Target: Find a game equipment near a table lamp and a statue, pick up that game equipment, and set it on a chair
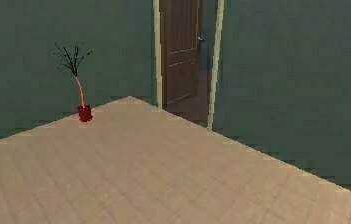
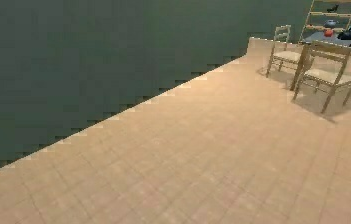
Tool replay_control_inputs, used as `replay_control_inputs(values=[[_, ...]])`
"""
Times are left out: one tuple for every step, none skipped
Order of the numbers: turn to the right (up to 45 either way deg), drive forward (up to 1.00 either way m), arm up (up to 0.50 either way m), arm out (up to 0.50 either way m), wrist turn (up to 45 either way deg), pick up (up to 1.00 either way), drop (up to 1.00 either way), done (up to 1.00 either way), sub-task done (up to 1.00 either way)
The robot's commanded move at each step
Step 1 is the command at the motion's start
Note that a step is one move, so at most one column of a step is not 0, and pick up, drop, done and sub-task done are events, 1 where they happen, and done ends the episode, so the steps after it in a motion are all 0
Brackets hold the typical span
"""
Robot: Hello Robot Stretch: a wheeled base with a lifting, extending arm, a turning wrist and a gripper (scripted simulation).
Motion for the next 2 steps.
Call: replay_control_inputs(values=[[0.0, 1.0, 0.0, 0.0, 0.0, 0.0, 0.0, 0.0, 0.0], [0.0, 1.0, 0.0, 0.0, 0.0, 0.0, 0.0, 0.0, 0.0]])
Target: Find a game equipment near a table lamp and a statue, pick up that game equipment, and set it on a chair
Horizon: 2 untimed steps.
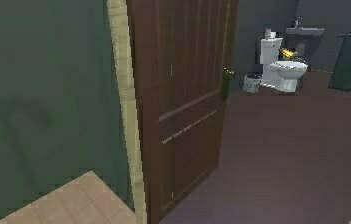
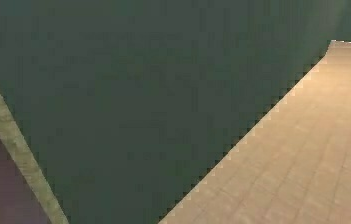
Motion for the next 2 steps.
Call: replay_control_inputs(values=[[-6.0, 0.0, 0.0, 0.0, 0.0, 0.0, 0.0, 0.0, 0.0], [0.0, 0.6, 0.0, 0.0, 0.0, 0.0, 0.0, 0.0, 0.0]])
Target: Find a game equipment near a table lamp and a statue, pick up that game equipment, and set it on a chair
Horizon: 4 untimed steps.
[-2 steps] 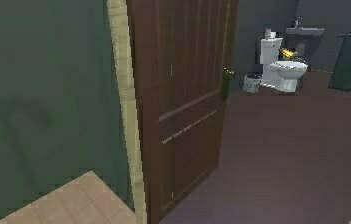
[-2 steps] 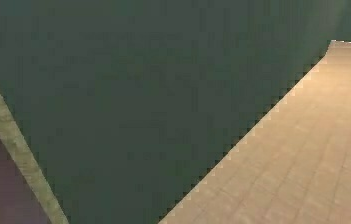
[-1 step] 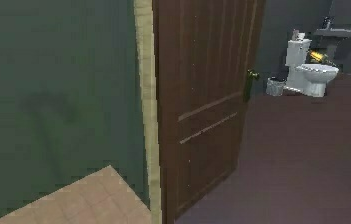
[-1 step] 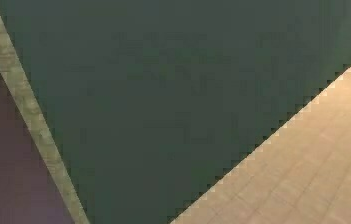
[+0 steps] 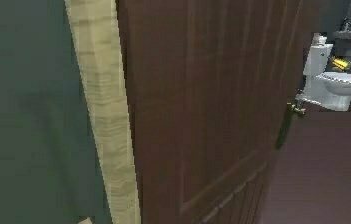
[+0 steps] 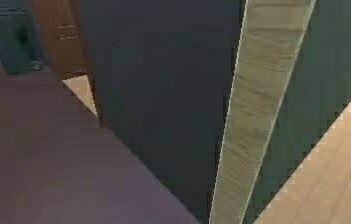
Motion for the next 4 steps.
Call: replay_control_inputs(values=[[45.0, 0.0, 0.0, 0.0, 0.0, 0.0, 0.0, 0.0, 0.0], [0.0, 0.75, 0.0, 0.0, 0.0, 0.0, 0.0, 0.0, 0.0], [3.0, 0.0, 0.0, 0.0, 0.0, 0.0, 0.0, 0.0, 0.0], [45.0, 0.0, 0.0, 0.0, 0.0, 0.0, 0.0, 0.0, 0.0]])
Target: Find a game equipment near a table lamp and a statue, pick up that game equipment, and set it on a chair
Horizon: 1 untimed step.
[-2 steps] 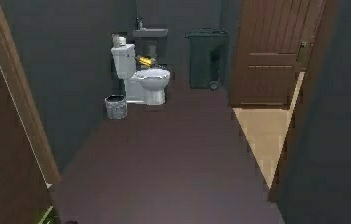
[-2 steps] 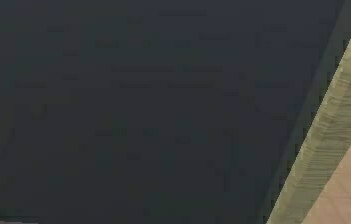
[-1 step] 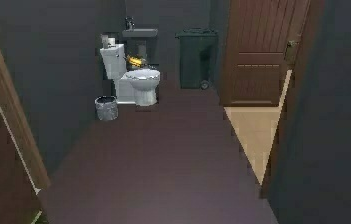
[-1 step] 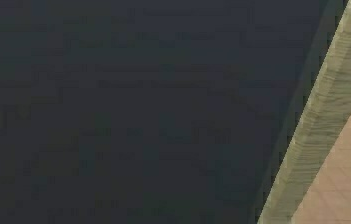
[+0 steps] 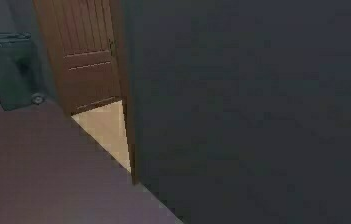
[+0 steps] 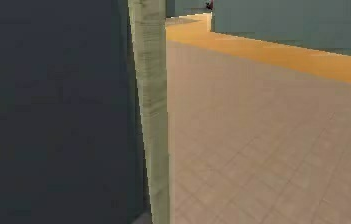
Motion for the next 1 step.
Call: replay_control_inputs(values=[[45.0, 0.0, 0.0, 0.0, 0.0, 0.0, 0.0, 0.0, 0.0]])
